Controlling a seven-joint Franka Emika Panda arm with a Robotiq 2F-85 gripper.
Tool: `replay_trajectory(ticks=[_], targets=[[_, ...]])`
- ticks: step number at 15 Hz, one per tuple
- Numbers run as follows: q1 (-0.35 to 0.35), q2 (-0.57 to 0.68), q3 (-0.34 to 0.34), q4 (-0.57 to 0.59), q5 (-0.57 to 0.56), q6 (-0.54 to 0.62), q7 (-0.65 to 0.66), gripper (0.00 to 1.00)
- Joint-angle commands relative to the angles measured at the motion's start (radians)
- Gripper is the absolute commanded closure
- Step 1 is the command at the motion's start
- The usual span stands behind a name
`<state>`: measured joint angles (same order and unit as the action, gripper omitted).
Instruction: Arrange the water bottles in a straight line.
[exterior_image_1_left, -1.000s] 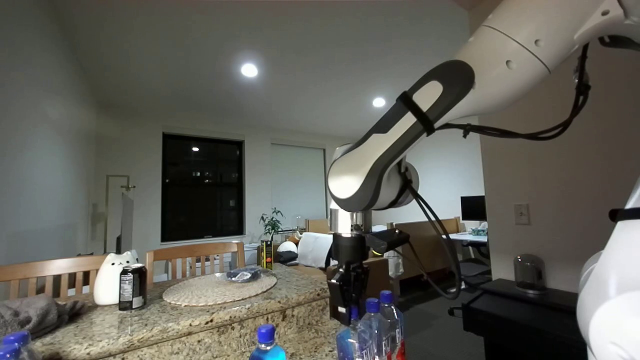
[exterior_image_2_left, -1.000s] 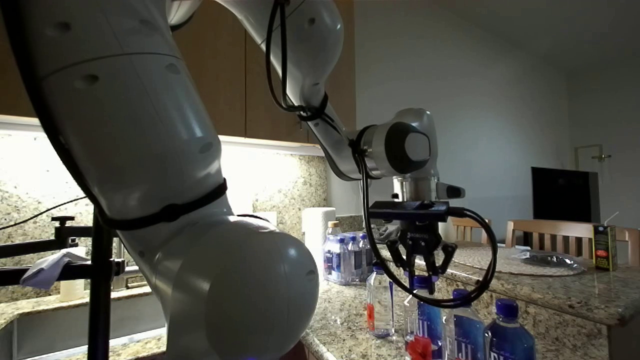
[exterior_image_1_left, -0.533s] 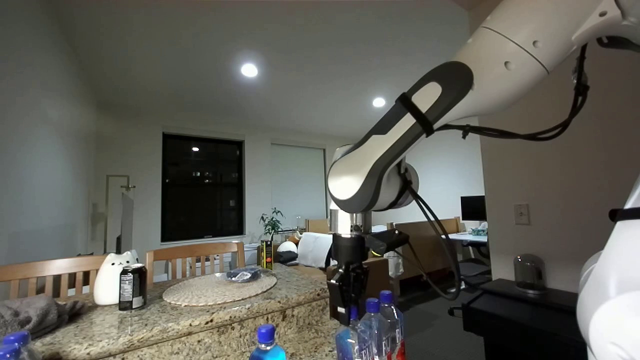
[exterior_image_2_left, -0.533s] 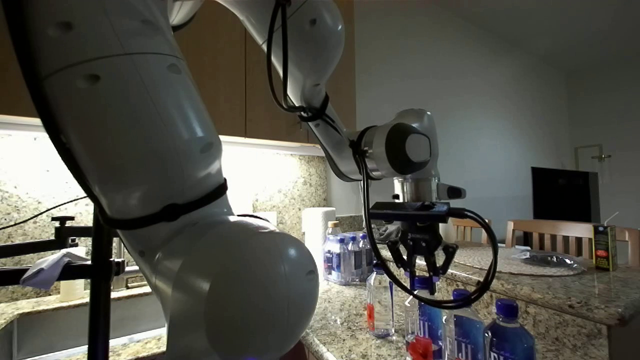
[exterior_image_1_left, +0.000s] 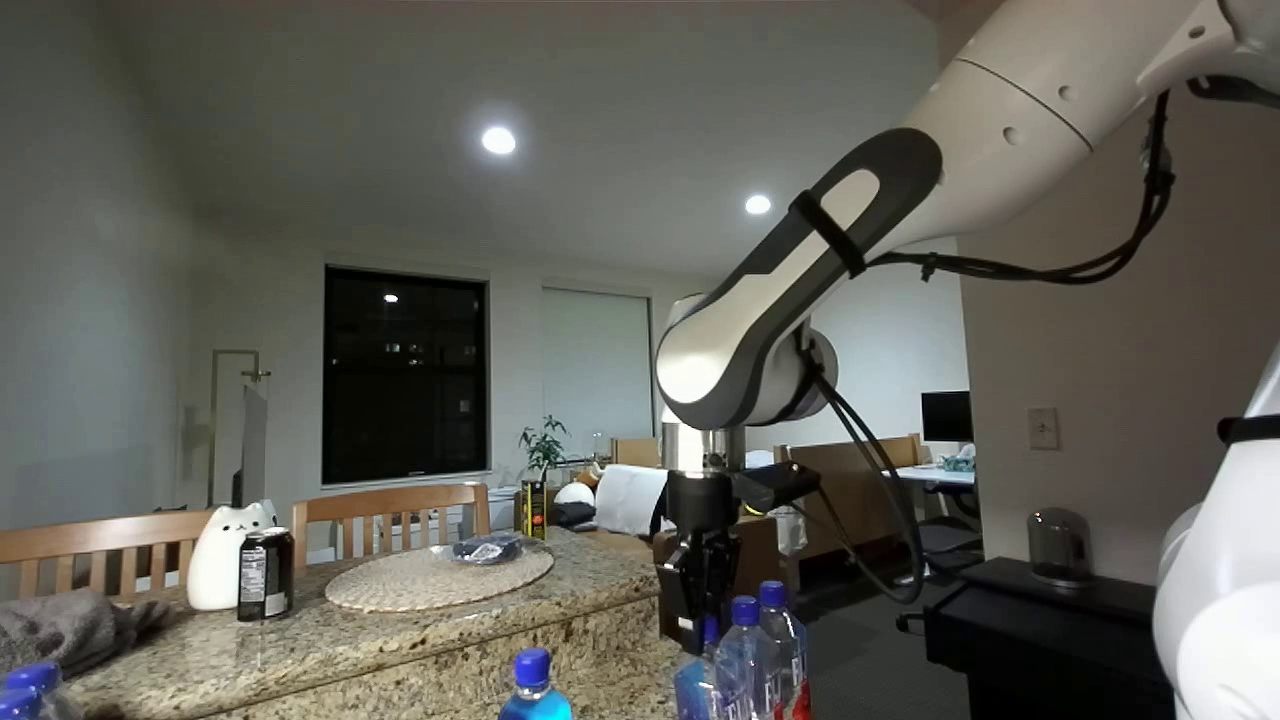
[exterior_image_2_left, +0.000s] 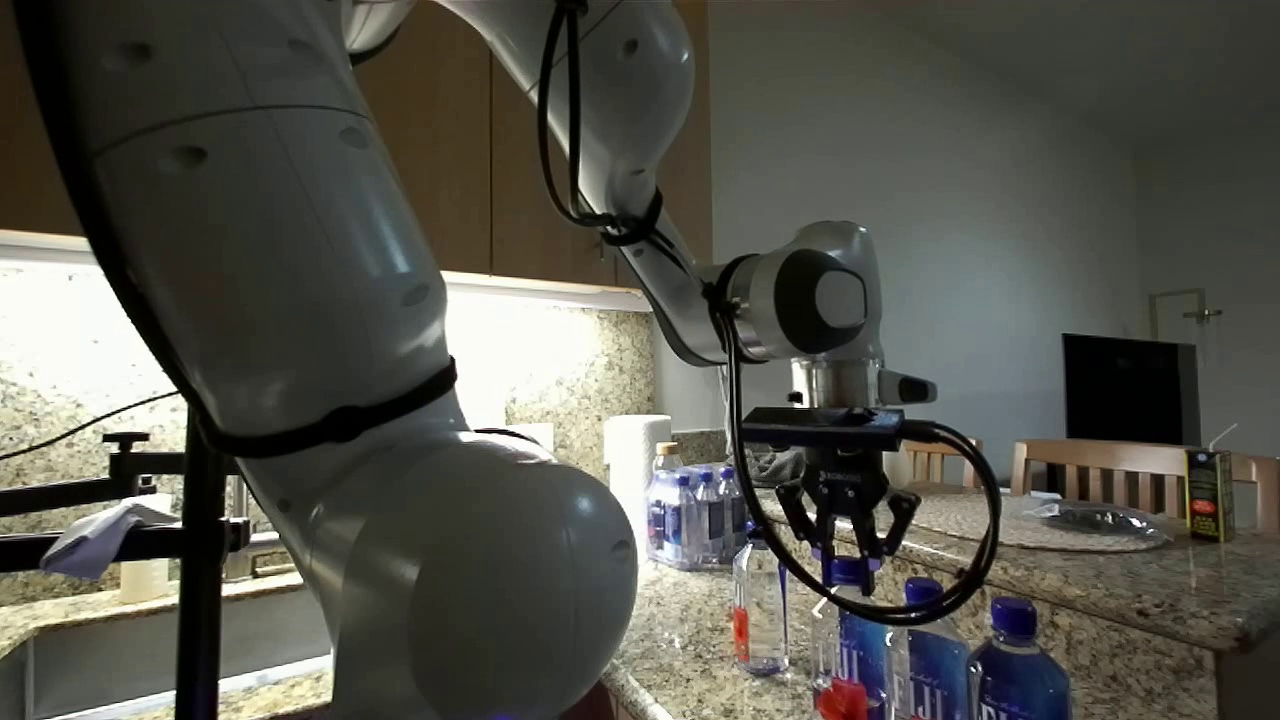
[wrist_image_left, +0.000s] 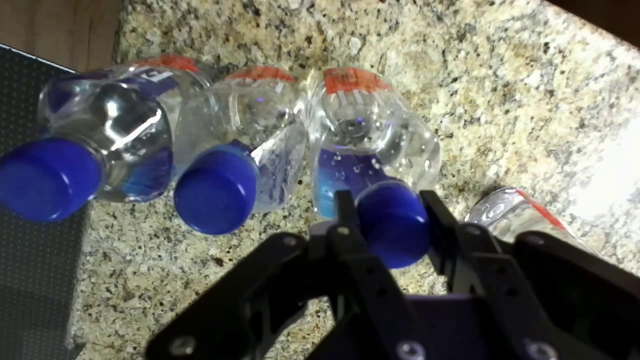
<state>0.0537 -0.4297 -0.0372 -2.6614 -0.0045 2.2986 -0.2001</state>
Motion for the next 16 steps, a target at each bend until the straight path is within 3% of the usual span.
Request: replay_trajectory(ticks=[1,12,13,14,16], targets=[[-0.012,0.003,0.007,-0.011,-0.017,0.031,0.012,0.85],[-0.003,0.015,0.006,-0.011,-0.006,0.051,0.003,0.86],[-0.002,0.016,0.005,-0.01,-0.005,0.045,0.001,0.81],[-0.002,0.016,0.005,-0.01,-0.004,0.045,0.002,0.4],[-0.002,0.018,0.005,-0.008,-0.003,0.042,0.002,0.35]])
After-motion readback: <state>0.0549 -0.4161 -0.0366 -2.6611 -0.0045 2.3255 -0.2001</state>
